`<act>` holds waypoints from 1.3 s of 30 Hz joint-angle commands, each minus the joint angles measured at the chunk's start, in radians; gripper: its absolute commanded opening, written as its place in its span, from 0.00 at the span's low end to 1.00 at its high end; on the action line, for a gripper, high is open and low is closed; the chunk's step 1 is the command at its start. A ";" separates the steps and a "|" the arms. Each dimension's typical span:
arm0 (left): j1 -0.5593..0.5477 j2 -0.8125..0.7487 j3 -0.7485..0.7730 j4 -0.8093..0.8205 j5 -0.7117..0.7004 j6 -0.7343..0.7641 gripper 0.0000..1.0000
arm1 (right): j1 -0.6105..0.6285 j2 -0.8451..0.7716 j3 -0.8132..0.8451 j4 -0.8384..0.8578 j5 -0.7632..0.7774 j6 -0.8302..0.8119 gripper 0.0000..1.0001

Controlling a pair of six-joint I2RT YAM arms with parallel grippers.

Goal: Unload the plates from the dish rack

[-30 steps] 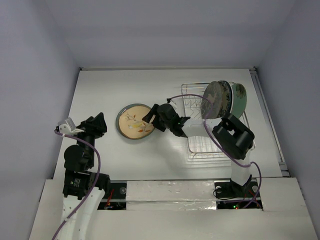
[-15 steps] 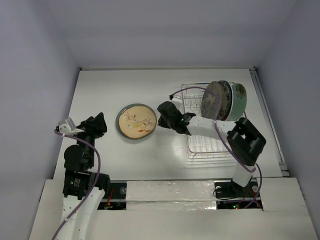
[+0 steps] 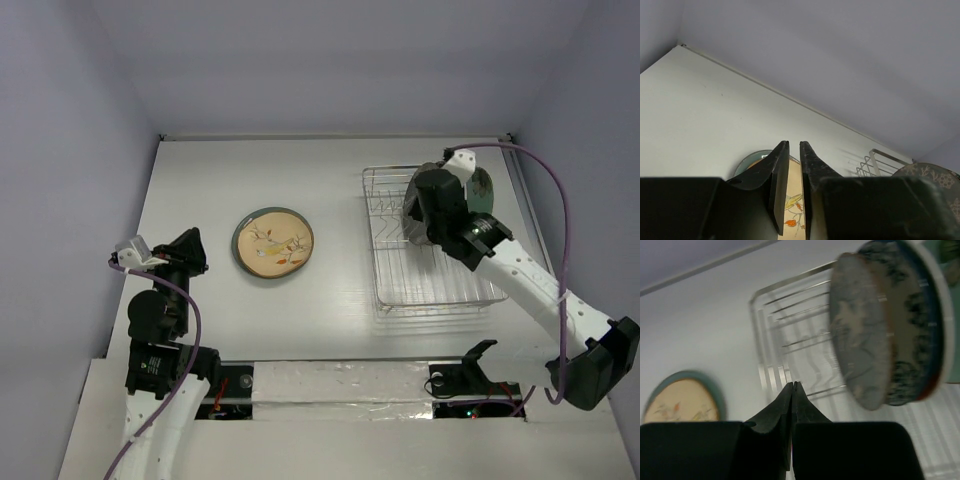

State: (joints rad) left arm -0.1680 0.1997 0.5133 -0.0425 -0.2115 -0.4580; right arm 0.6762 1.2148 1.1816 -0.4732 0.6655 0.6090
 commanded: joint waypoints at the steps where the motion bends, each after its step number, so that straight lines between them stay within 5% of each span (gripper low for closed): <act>1: 0.002 0.003 0.019 0.059 0.004 0.005 0.12 | -0.102 -0.030 -0.027 -0.122 0.011 -0.132 0.05; 4: 0.002 -0.008 0.017 0.059 0.004 0.002 0.25 | -0.177 -0.035 -0.016 -0.120 -0.044 -0.173 0.38; 5: 0.002 -0.009 0.019 0.059 0.004 0.004 0.28 | -0.196 -0.028 -0.013 -0.116 -0.081 -0.184 0.41; 15: 0.002 -0.016 0.019 0.061 0.004 0.004 0.41 | -0.340 0.118 0.024 -0.070 -0.168 -0.238 0.45; 24: 0.002 -0.014 0.017 0.061 0.004 0.004 0.43 | -0.360 0.253 0.116 -0.034 -0.110 -0.325 0.38; 32: 0.002 -0.014 0.017 0.061 0.004 0.002 0.43 | -0.360 0.229 0.173 -0.064 -0.107 -0.357 0.00; 39: 0.002 -0.013 0.017 0.061 0.004 0.004 0.43 | -0.360 0.161 0.309 -0.151 -0.102 -0.385 0.00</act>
State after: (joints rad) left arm -0.1680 0.1978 0.5133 -0.0414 -0.2115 -0.4576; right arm 0.3267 1.4796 1.3552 -0.6556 0.5007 0.2489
